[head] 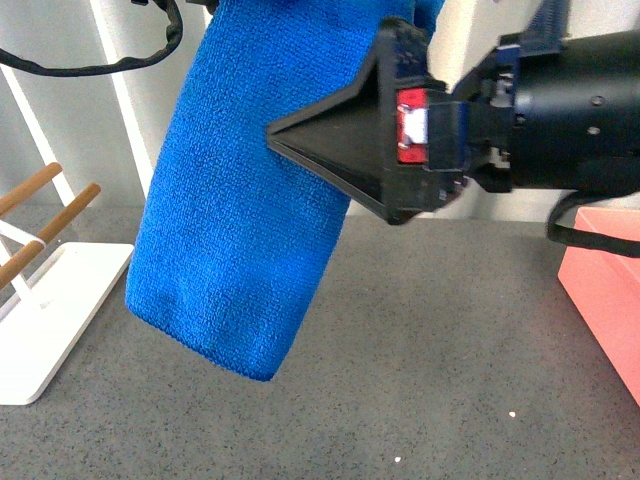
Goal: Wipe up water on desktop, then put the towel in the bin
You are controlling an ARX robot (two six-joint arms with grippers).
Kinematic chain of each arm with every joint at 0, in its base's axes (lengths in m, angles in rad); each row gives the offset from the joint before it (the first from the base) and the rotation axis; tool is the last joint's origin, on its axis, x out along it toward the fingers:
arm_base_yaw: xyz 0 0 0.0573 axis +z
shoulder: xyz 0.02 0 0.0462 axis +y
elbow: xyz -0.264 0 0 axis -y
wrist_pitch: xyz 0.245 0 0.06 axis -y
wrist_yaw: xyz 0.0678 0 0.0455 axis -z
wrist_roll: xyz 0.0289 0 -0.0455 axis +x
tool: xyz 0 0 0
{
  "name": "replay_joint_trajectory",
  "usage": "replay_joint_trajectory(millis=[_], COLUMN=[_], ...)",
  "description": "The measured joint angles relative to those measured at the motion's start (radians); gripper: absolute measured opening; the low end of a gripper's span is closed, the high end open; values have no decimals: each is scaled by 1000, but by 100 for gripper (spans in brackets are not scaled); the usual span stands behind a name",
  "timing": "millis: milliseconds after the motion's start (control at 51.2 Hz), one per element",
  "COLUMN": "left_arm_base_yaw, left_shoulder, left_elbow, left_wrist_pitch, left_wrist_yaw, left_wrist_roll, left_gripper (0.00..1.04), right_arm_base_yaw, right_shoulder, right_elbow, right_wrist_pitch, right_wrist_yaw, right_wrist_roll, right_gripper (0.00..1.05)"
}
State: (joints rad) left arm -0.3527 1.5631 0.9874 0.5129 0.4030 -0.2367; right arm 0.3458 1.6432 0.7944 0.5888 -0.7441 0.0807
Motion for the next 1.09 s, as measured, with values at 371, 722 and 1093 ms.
replay_joint_trajectory(millis=[371, 722, 1093], left_arm_base_yaw=[0, 3, 7], left_shoulder=[0, 0, 2], left_elbow=[0, 2, 2], left_wrist_pitch=[0, 0, -2], left_wrist_yaw=[-2, -6, -22], left_wrist_roll=[0, 0, 2], left_gripper=[6, 23, 82], right_arm_base_yaw=[66, 91, 89], right_shoulder=[140, 161, 130], right_elbow=[142, 158, 136], right_wrist_pitch=[129, 173, 127], right_wrist_yaw=[102, 198, 231], right_wrist_roll=[101, 162, 137], right_gripper=[80, 40, 6])
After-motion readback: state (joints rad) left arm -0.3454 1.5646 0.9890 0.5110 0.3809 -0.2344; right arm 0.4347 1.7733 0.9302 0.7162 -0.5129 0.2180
